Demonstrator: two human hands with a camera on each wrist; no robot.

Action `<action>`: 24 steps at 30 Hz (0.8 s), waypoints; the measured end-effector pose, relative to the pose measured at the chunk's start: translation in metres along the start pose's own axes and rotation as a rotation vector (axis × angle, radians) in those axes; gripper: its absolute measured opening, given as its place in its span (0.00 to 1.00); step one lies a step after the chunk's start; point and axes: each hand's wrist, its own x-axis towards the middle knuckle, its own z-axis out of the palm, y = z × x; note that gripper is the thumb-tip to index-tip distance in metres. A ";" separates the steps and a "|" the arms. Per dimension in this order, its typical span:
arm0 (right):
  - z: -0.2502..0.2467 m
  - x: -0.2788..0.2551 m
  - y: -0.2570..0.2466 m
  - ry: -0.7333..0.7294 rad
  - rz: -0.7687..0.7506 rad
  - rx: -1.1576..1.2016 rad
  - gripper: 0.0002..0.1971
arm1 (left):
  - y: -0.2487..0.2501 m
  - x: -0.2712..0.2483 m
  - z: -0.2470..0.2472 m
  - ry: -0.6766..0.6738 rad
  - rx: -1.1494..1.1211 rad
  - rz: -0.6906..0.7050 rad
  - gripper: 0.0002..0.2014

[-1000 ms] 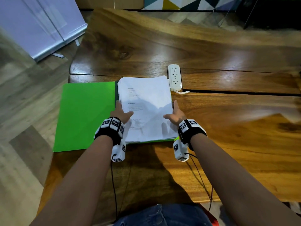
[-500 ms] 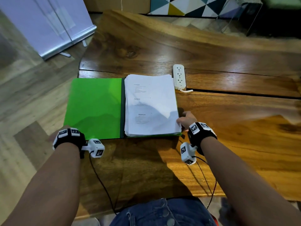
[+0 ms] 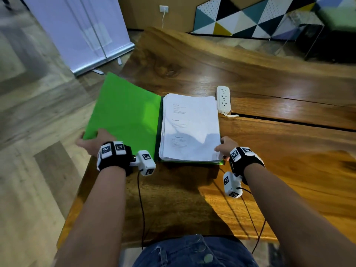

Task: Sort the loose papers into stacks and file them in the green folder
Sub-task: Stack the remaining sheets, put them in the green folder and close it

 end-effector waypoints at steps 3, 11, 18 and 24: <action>-0.002 0.001 -0.001 -0.015 -0.005 -0.033 0.33 | 0.006 -0.026 0.000 -0.079 0.001 0.227 0.17; -0.017 -0.019 -0.032 0.148 -0.322 0.215 0.29 | -0.034 -0.106 -0.007 -0.789 0.296 1.073 0.16; -0.034 -0.043 -0.071 0.041 -0.408 0.573 0.24 | -0.062 -0.134 0.006 -1.210 0.826 1.632 0.19; -0.028 -0.021 -0.055 0.129 -0.329 0.476 0.14 | -0.053 -0.114 0.022 -1.292 1.054 1.544 0.29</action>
